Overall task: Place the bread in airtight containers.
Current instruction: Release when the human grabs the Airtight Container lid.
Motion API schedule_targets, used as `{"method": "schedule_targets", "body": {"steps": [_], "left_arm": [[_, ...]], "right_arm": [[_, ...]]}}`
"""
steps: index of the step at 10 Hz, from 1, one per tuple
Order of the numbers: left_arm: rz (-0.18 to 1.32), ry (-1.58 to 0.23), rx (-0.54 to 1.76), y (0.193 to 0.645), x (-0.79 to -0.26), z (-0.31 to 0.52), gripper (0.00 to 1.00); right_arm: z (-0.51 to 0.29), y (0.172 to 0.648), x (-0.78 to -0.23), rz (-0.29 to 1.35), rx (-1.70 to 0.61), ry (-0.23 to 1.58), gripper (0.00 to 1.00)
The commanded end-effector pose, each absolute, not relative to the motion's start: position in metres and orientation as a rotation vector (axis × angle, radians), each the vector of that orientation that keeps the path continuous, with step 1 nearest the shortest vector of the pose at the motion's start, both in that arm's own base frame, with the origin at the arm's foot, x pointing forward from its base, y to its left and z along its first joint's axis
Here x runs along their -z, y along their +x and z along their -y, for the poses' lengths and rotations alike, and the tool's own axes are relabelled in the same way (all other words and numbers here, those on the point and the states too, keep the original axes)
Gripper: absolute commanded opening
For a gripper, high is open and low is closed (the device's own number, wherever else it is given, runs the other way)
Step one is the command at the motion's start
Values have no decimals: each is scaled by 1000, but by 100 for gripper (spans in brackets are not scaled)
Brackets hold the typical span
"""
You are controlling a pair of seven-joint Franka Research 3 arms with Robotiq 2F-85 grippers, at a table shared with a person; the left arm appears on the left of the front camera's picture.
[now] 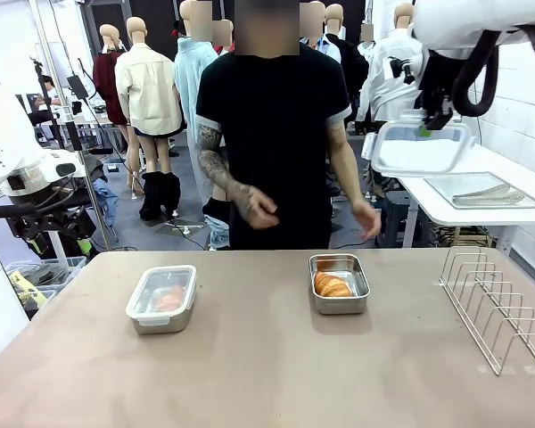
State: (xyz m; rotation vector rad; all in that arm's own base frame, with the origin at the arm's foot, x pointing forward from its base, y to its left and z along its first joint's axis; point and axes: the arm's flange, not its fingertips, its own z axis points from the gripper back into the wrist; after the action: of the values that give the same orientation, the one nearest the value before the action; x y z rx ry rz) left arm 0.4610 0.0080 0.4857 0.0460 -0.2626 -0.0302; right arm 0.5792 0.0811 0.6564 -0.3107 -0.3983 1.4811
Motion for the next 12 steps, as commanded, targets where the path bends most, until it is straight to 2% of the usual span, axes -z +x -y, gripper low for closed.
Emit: {"method": "schedule_targets", "body": {"steps": [1,10,11,12], "left_arm": [[263,52,13,459,-485,-8,100],[263,52,13,459,-485,-8,100],[263,52,13,459,-485,-8,100],[263,52,13,459,-485,-8,100]], "right_arm": [[-90,603,-654,364,-1518,-273,0],[-96,610,-642,322,-1532,-289,0],[-98,608,-641,312,-1538,-287,7],[-98,603,-638,308,-1543,-286,25]]}}
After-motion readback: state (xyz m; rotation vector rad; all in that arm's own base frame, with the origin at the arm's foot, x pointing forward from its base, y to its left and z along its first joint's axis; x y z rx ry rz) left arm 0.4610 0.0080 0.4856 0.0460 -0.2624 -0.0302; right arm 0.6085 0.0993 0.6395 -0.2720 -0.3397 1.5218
